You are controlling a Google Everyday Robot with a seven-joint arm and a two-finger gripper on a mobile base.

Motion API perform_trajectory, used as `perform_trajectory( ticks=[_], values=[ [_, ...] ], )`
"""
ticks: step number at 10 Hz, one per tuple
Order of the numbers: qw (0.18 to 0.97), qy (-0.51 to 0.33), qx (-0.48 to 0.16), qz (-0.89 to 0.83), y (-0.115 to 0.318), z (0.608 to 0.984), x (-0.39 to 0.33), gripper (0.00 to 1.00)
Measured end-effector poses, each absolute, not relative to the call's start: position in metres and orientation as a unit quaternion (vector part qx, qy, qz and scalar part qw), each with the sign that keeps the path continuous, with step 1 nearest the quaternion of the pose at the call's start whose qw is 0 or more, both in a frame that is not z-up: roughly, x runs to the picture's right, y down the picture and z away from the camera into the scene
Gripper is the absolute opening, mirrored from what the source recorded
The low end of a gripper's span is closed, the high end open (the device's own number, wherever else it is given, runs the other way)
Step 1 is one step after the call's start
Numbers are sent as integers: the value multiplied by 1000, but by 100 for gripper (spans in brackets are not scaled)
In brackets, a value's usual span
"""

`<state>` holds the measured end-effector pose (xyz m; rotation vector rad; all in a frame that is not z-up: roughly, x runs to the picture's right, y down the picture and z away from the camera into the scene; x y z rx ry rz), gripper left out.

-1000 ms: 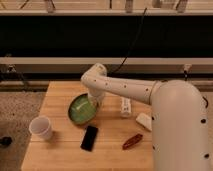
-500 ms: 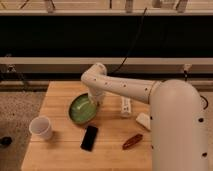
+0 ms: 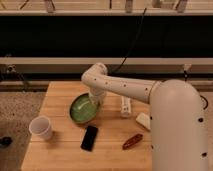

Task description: Drag the ceramic bowl in a circle

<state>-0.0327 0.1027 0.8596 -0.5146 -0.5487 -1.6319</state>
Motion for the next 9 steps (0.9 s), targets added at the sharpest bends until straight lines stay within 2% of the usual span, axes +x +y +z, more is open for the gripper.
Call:
perform_trajectory(
  ticks=[9],
  values=[
    [617, -241, -229, -713, 96, 861, -21, 4]
  ],
)
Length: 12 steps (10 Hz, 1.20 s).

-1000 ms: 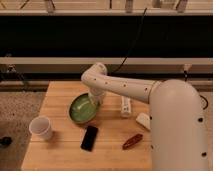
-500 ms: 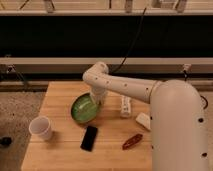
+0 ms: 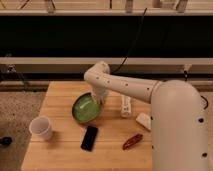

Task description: Drag the ceramic bowl in a circle

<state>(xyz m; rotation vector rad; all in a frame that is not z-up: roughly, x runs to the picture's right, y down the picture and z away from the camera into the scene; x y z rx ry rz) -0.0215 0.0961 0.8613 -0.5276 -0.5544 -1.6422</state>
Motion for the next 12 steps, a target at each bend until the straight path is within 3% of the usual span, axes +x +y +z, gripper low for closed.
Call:
perform_trajectory(
  ticks=[12],
  values=[
    [613, -241, -242, -713, 91, 859, -17, 4]
  ],
)
